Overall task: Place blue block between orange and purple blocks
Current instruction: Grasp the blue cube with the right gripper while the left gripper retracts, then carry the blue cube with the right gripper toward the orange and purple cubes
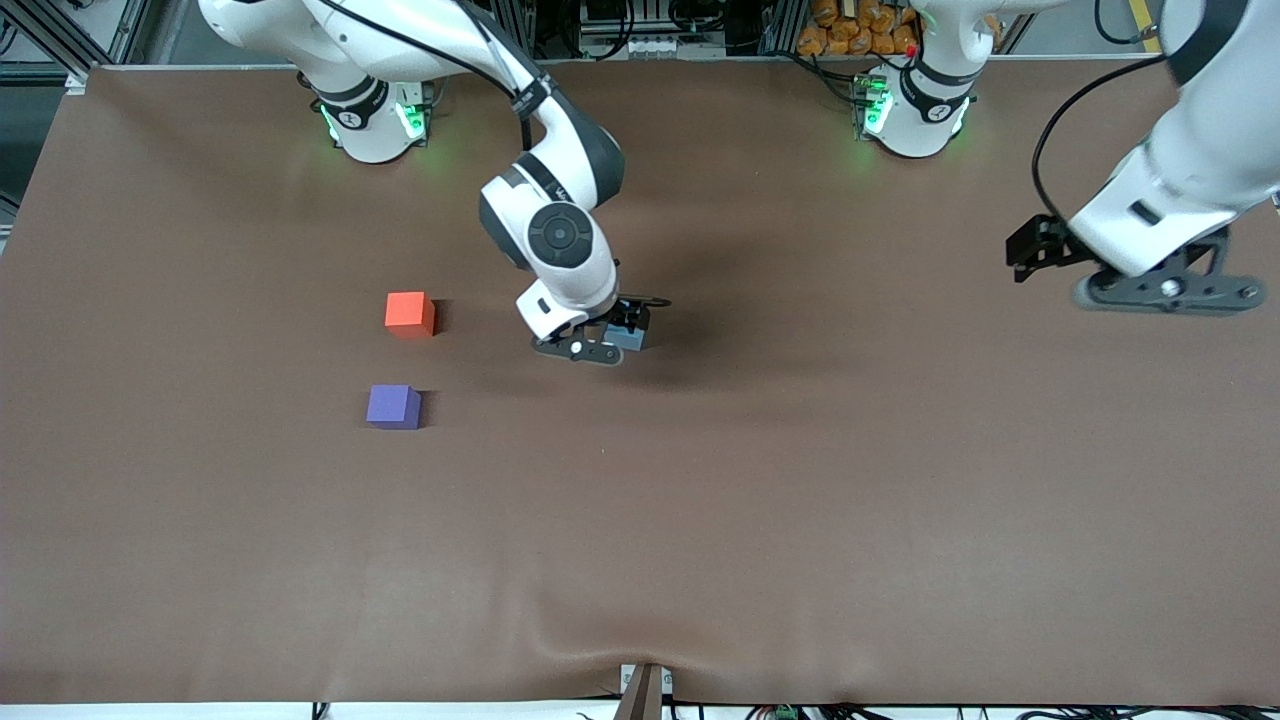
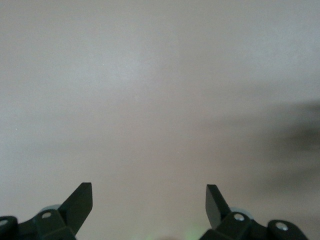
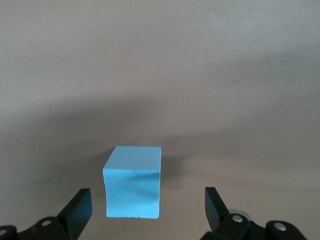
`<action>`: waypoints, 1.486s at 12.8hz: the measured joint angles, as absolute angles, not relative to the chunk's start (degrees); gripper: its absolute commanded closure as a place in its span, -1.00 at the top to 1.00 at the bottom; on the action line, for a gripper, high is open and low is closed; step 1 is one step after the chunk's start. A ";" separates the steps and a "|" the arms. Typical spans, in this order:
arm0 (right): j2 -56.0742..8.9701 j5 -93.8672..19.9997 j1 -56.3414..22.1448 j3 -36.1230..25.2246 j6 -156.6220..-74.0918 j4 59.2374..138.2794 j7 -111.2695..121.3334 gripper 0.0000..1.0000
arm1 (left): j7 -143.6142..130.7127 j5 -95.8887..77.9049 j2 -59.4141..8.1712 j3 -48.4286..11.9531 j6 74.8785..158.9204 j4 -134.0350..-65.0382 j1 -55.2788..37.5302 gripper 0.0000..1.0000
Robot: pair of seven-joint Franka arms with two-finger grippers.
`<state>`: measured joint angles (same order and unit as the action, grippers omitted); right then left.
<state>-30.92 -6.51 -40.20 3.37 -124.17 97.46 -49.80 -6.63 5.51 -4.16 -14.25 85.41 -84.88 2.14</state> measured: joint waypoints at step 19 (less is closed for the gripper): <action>-24.59 -0.72 -33.38 1.65 -111.34 96.76 -43.25 -1.00 | -2.91 -0.27 0.21 -3.14 82.68 -84.77 -4.60 1.00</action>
